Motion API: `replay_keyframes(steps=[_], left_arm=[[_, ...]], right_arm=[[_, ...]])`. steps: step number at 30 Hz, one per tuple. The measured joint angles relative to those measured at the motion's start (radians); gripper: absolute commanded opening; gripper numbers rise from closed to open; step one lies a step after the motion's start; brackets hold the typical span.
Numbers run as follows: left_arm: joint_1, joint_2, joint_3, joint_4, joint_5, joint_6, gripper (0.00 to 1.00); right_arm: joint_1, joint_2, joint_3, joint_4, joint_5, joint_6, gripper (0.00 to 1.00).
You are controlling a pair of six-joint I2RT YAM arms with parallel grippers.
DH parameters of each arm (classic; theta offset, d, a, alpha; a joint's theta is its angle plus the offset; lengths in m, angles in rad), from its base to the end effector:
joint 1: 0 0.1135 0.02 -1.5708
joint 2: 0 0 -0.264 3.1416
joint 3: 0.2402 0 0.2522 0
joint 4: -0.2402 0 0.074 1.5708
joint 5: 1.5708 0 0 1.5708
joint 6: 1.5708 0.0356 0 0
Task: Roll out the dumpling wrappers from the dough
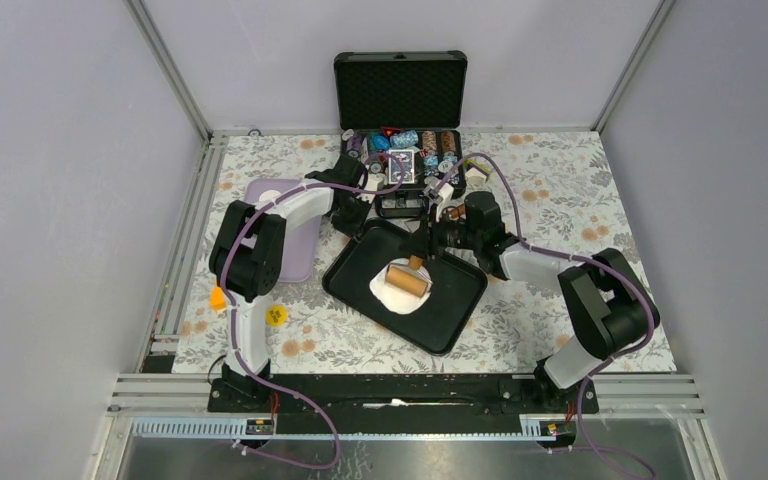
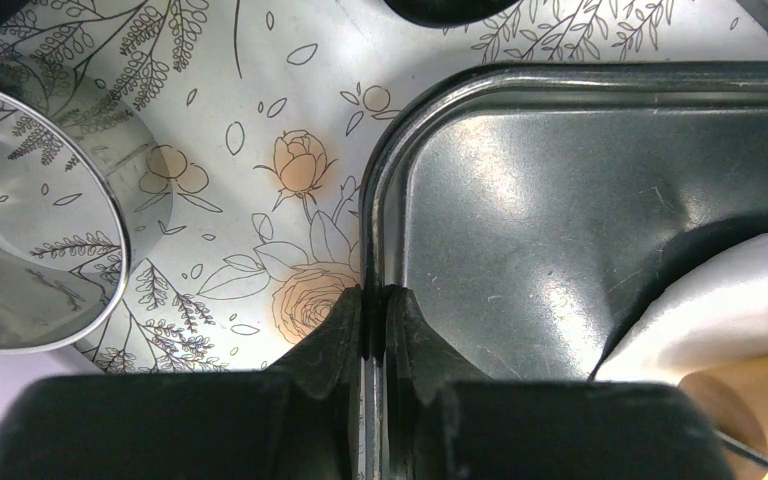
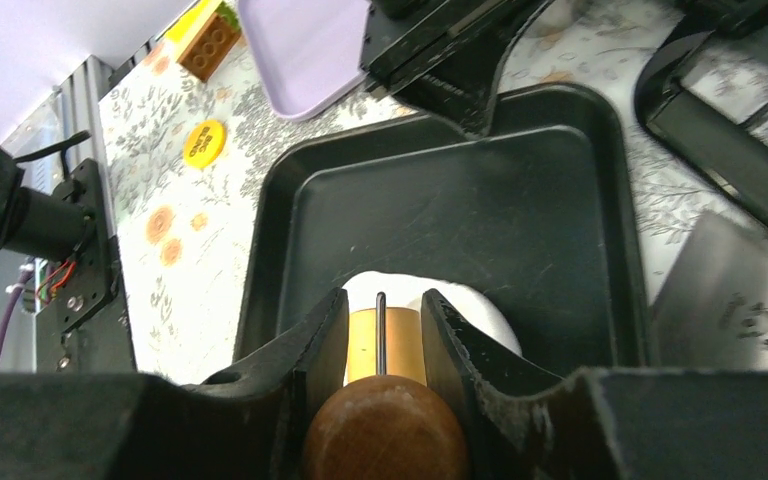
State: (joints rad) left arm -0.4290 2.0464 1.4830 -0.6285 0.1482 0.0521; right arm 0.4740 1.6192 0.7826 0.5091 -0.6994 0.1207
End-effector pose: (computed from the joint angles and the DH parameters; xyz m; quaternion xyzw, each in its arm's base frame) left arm 0.3801 -0.1797 0.1666 0.2469 0.9479 -0.1066 0.1709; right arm 0.2896 0.1743 0.2030 -0.3306 0.7168 0.4266 0.4415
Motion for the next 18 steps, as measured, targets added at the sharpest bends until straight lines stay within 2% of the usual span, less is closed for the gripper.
replay_keyframes(steps=[5, 18], left_arm=[[0.0, 0.0, 0.0, 0.0, 0.0, 0.0, 0.0], [0.0, 0.0, 0.0, 0.0, -0.002, 0.0, 0.0]], right_arm=[[0.041, -0.029, -0.067, 0.048, -0.011, 0.009, 0.0], [0.102, -0.013, -0.073, 0.049, -0.071, 0.026, 0.0]])
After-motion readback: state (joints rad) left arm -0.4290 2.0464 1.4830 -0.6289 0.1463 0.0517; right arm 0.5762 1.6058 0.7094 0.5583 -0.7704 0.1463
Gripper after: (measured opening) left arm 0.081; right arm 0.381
